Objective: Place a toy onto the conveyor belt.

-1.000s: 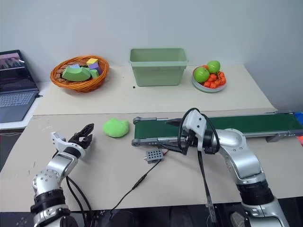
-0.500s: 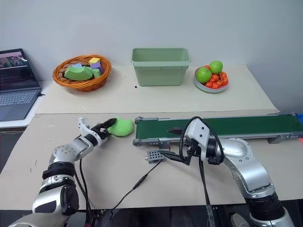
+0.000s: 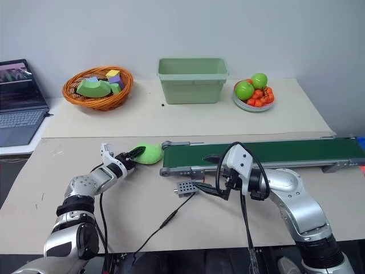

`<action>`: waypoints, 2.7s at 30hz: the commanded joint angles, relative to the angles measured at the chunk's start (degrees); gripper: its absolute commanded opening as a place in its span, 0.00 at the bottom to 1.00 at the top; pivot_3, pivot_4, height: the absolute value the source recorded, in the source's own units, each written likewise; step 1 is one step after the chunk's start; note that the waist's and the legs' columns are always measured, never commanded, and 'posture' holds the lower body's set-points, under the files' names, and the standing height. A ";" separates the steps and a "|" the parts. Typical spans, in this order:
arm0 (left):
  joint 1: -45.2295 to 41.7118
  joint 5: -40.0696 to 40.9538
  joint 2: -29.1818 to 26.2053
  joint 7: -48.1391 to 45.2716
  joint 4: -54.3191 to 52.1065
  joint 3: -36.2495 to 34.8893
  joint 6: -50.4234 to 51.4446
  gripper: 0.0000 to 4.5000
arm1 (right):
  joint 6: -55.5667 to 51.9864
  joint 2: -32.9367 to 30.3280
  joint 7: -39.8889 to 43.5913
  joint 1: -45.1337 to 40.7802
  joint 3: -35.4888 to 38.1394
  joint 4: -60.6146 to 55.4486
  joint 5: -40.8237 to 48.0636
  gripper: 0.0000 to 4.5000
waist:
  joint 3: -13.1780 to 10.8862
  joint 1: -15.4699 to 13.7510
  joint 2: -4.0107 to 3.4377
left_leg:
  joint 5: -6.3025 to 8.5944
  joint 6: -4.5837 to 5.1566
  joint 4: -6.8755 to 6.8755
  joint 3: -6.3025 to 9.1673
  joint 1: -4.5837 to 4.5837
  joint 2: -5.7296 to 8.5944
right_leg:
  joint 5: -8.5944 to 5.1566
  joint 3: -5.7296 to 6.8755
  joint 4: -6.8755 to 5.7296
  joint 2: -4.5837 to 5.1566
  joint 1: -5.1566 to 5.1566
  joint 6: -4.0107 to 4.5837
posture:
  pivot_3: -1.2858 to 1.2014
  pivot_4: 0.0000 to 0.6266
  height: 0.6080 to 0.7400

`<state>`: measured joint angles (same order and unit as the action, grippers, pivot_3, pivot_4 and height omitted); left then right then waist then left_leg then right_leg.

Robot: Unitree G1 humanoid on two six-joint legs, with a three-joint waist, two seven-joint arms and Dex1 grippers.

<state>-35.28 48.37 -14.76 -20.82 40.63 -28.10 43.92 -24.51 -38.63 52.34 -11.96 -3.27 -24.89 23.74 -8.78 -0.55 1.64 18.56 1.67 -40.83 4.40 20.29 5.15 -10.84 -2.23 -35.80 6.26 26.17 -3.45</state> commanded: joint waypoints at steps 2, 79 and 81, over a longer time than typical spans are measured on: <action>1.25 -0.41 0.82 0.25 -4.63 -1.09 -2.04 0.46 | 0.20 -0.20 0.29 -1.21 0.42 -0.57 0.53 1.00 | 0.00 -0.01 0.00 | 0.00 0.00 0.00 0.00 0.00 0.00 | 0.00 0.00 0.00 0.00 -0.01 0.00 | 0.52 0.24 0.91; 9.53 -86.22 -25.28 2.02 -31.01 52.06 -75.88 0.98 | 1.85 3.40 -2.53 -2.76 1.78 3.50 0.37 1.00 | 0.08 0.54 -0.08 | 0.06 0.13 0.02 -0.17 -0.09 -0.02 | 0.03 -0.04 -0.08 0.02 -0.04 -0.08 | 0.52 0.24 0.91; 9.05 -86.16 -25.05 1.77 -30.59 51.75 -75.77 0.98 | 1.93 3.42 -2.53 -2.86 1.85 3.59 0.33 1.00 | 0.08 0.63 -0.09 | 0.06 0.12 0.03 -0.17 -0.09 -0.02 | 0.03 -0.04 -0.08 0.02 -0.04 -0.08 | 0.52 0.24 0.91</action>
<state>-26.90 -36.59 -39.10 -17.13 7.56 23.78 -33.62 -24.18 -35.36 49.85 -13.50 -2.64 -20.23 23.73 -8.70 0.08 1.55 18.62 1.79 -40.81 4.23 20.21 5.14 -10.81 -2.27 -35.88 6.27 26.13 -3.52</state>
